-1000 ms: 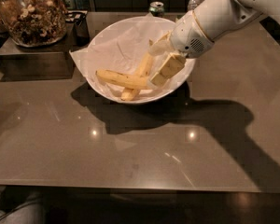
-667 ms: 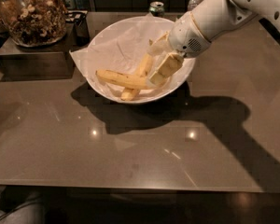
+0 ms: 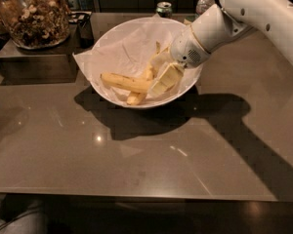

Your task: Pick banana from white bowl

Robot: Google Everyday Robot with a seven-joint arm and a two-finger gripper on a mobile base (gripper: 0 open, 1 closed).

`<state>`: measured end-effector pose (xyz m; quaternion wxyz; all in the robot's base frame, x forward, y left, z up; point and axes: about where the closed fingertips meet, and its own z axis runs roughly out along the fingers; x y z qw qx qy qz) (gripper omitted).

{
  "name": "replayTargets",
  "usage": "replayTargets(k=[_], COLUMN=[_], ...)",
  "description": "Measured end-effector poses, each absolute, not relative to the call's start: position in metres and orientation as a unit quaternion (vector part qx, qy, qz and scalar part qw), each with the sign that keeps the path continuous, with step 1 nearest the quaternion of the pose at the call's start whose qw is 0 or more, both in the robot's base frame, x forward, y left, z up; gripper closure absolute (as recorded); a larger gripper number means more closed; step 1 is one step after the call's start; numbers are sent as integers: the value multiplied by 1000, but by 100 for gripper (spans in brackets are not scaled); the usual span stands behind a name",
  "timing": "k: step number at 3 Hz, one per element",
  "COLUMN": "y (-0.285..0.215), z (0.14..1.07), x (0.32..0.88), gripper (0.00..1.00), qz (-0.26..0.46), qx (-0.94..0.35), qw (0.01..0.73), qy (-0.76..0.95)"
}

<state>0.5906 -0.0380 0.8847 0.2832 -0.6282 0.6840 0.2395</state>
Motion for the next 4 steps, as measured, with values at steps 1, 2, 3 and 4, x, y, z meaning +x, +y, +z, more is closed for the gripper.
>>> replayTargets(k=[1, 2, 3, 4], y=[-32, -32, -32, -33], z=[867, 871, 870, 871], x=[594, 594, 592, 592], gripper=[33, 52, 75, 97], qz=[238, 238, 219, 215], qx=[-627, -627, -628, -628], qw=[264, 264, 268, 270], qy=[694, 694, 697, 698])
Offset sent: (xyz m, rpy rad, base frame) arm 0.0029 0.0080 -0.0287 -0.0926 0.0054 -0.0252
